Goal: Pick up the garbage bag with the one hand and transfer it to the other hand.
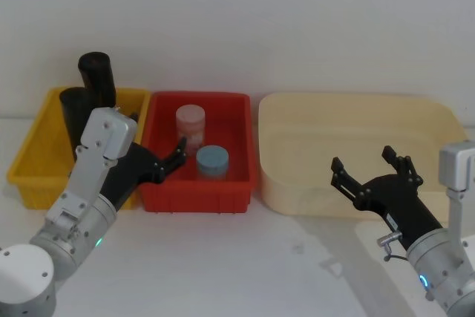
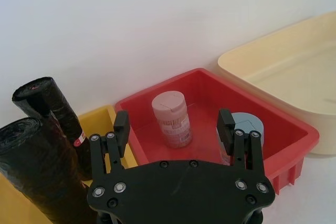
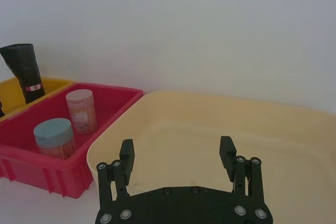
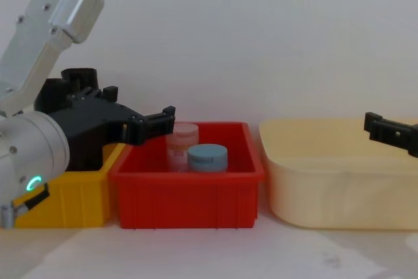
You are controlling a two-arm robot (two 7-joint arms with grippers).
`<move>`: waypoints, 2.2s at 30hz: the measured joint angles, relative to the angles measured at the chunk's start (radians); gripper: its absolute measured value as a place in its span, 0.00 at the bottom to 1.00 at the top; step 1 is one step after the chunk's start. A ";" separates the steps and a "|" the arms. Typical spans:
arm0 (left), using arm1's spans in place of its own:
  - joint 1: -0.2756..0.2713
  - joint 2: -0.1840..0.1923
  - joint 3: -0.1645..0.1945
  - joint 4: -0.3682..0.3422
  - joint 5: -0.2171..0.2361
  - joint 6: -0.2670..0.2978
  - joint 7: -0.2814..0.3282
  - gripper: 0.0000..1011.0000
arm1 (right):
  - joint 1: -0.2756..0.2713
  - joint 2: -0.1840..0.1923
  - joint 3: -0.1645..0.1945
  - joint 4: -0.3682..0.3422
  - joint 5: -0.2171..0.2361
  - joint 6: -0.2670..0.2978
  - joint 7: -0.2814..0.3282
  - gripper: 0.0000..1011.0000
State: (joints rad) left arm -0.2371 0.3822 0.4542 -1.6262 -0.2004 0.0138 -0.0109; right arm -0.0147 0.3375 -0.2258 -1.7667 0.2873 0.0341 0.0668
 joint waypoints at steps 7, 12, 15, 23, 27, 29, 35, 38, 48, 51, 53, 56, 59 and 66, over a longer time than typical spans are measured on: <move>0.000 0.000 0.000 0.000 0.000 0.000 0.000 0.99 | 0.000 0.000 0.000 0.000 0.000 0.000 0.000 0.99; 0.000 0.000 0.000 0.000 0.000 0.000 0.000 0.99 | 0.000 0.000 0.000 0.000 0.000 0.000 0.000 0.99; 0.000 0.000 0.000 0.000 0.000 0.000 0.000 0.99 | 0.000 0.000 0.000 0.000 0.000 0.000 0.000 0.99; 0.000 0.000 0.000 0.000 0.000 0.000 0.000 0.99 | 0.000 0.000 0.000 0.000 0.000 0.000 0.000 0.99; 0.000 0.000 0.000 0.000 0.000 0.000 0.000 0.99 | 0.000 0.000 0.000 0.000 0.000 0.000 0.000 0.99; 0.000 0.000 0.000 0.000 0.000 0.001 -0.001 0.99 | 0.001 0.000 0.000 0.000 0.000 0.001 0.001 0.99; 0.005 0.010 -0.002 -0.021 0.000 0.012 -0.011 0.99 | 0.014 0.006 -0.008 0.002 -0.013 0.008 0.011 0.99; 0.026 0.030 -0.011 -0.059 -0.004 0.029 -0.022 0.99 | 0.027 0.013 -0.015 0.002 -0.025 0.017 0.024 0.99; 0.169 0.136 -0.099 -0.239 -0.058 0.101 -0.041 0.99 | 0.076 0.035 -0.053 -0.002 -0.047 0.050 0.090 0.99; 0.214 0.160 -0.134 -0.284 -0.077 0.113 -0.041 0.99 | 0.091 0.038 -0.066 -0.007 -0.048 0.063 0.112 0.99; 0.264 0.183 -0.179 -0.330 -0.100 0.124 -0.038 0.99 | 0.098 0.038 -0.072 -0.009 -0.048 0.072 0.123 0.99; 0.327 0.206 -0.243 -0.380 -0.134 0.133 -0.035 0.99 | 0.114 0.035 -0.086 -0.013 -0.049 0.086 0.140 0.99; 0.386 0.221 -0.312 -0.418 -0.170 0.136 -0.034 0.99 | 0.132 0.028 -0.099 -0.015 -0.051 0.104 0.156 0.99; 0.467 0.242 -0.443 -0.449 -0.255 0.137 -0.050 0.99 | 0.179 0.003 -0.129 -0.007 -0.058 0.145 0.179 0.99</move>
State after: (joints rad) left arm 0.2296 0.6246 0.0114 -2.0752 -0.4554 0.1513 -0.0605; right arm 0.1647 0.3402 -0.3548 -1.7735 0.2293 0.1791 0.2462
